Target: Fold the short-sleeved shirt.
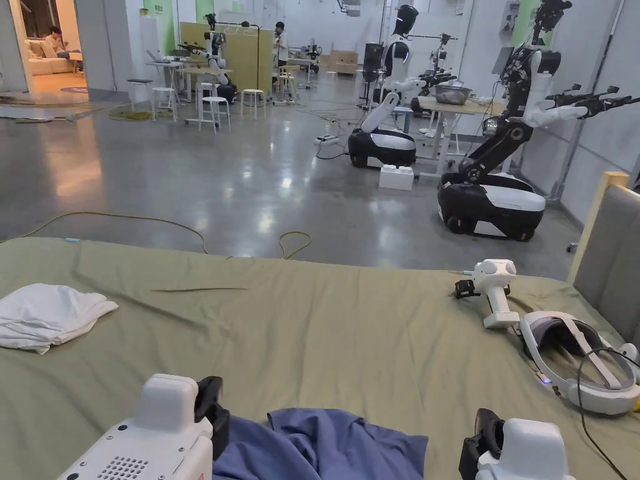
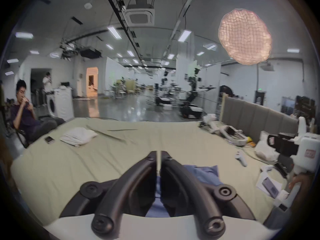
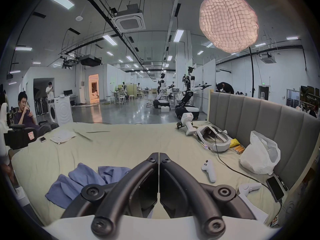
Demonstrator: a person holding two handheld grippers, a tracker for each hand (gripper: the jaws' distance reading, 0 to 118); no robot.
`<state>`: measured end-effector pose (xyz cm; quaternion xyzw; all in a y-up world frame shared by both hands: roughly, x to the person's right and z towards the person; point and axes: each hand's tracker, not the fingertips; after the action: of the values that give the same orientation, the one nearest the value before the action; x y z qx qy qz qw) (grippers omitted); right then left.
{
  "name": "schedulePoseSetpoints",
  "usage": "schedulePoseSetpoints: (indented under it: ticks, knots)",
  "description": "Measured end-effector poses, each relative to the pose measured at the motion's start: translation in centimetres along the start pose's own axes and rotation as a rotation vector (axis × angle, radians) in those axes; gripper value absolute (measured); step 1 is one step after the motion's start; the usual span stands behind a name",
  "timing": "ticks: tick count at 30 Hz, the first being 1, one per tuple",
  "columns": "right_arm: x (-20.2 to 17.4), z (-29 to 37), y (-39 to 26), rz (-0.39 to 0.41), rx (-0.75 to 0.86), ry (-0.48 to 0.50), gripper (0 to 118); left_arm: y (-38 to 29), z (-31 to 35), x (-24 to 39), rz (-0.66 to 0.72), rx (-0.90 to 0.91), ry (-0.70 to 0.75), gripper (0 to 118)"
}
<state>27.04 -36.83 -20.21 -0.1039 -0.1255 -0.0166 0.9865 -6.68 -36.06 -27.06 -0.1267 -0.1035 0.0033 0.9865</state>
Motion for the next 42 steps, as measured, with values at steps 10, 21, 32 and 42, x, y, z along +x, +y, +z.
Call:
schedulePoseSetpoints:
  ticks: [10, 21, 32, 42]
  knots:
    - [-2.4, -0.8, 1.2, 0.023, 0.031, 0.028, 1, -1.5, 0.2, -6.7, 0.114, -0.143, 0.097, 0]
    - [-2.6, -2.0, -0.3, 0.043, -0.029, 0.032, 1, -10.0, -5.9, -13.0, 0.204, -0.710, 0.134, 27]
    - [-2.4, -4.3, -2.0, 0.051, -0.106, 0.025, 1, -14.9, -6.5, -10.0, 0.122, -0.887, 0.223, 67]
    - [-1.0, -13.7, -3.6, 0.101, -0.365, 0.043, 5, -14.3, -7.5, -9.1, 0.126, -0.806, 0.129, 5]
